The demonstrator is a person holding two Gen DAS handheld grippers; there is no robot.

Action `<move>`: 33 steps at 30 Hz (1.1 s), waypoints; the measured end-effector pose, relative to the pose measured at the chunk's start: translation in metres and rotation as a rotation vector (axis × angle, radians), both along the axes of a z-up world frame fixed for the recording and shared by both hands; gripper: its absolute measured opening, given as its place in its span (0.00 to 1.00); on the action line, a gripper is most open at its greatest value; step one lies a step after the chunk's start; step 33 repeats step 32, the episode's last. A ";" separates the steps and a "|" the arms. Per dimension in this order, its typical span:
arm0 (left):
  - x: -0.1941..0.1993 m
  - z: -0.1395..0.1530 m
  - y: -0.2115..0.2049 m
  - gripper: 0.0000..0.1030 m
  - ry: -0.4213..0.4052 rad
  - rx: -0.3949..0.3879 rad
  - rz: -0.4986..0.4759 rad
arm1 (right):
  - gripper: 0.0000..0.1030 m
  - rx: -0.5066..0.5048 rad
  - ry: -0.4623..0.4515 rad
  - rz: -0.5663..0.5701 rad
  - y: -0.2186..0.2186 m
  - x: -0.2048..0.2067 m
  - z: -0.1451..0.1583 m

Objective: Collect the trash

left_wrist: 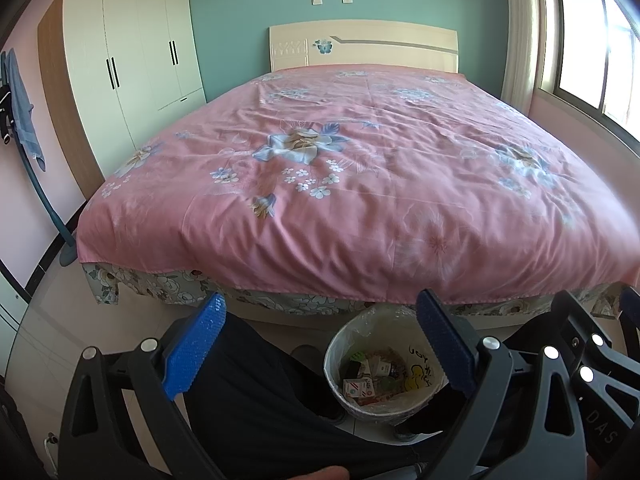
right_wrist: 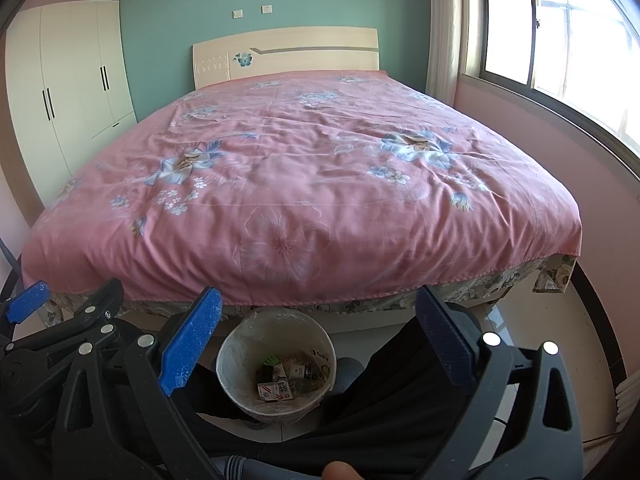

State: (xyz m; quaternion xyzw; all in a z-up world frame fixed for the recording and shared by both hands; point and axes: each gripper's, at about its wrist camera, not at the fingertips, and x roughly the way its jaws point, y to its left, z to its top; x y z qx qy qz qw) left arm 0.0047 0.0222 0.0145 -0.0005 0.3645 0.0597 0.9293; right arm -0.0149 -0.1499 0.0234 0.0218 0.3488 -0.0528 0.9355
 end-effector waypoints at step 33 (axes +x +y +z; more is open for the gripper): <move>-0.001 0.001 0.000 0.95 -0.001 0.004 0.003 | 0.93 0.004 0.001 0.001 0.002 0.000 -0.001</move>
